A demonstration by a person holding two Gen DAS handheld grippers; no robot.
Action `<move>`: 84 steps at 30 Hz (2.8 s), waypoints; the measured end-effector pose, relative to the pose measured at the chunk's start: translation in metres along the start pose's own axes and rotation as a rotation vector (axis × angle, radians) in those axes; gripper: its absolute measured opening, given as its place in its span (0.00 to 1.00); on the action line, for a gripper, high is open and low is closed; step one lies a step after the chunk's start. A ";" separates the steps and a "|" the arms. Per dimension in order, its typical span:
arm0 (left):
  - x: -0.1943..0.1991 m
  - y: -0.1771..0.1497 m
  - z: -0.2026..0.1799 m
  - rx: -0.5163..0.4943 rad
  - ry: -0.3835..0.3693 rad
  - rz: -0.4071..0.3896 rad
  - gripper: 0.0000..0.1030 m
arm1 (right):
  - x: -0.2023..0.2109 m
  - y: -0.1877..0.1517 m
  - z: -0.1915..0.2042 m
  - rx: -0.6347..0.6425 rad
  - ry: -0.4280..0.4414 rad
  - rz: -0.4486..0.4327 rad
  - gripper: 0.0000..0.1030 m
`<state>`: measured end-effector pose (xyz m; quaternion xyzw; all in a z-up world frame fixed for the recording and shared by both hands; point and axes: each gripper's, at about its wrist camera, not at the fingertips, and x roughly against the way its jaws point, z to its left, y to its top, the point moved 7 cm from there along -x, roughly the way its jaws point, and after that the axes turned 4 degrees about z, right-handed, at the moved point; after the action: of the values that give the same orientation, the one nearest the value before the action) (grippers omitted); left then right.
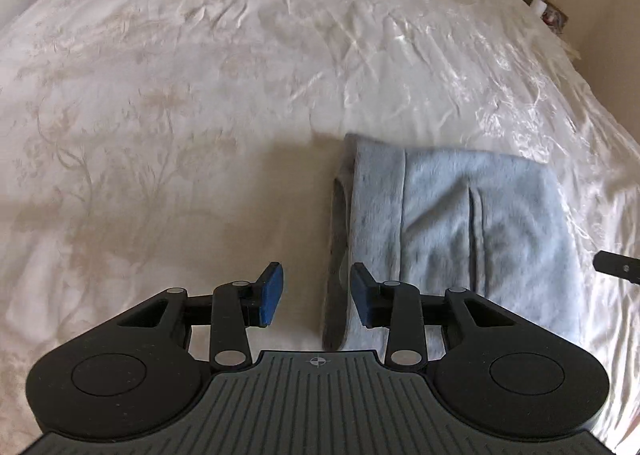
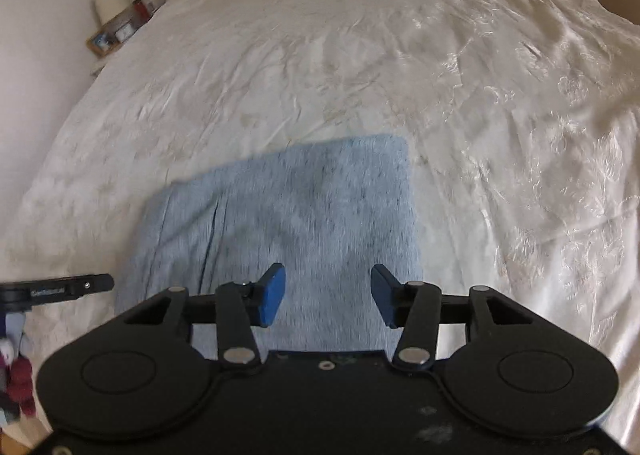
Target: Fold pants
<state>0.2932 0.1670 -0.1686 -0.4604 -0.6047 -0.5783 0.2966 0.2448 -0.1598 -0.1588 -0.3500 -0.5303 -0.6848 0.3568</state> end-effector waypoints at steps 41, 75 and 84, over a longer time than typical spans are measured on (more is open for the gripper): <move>-0.038 0.028 -0.066 -0.267 -0.041 -0.040 0.55 | -0.040 0.013 -0.030 -0.043 0.040 0.032 0.44; -0.041 0.002 -0.018 0.010 0.017 0.089 0.99 | -0.005 -0.003 -0.054 -0.242 0.042 -0.033 1.00; -0.055 0.010 -0.030 -0.066 0.024 0.097 0.99 | -0.018 -0.002 -0.054 -0.151 0.032 -0.015 1.00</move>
<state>0.3191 0.1255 -0.2086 -0.4916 -0.5586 -0.5884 0.3165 0.2469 -0.2099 -0.1851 -0.3609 -0.4738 -0.7311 0.3328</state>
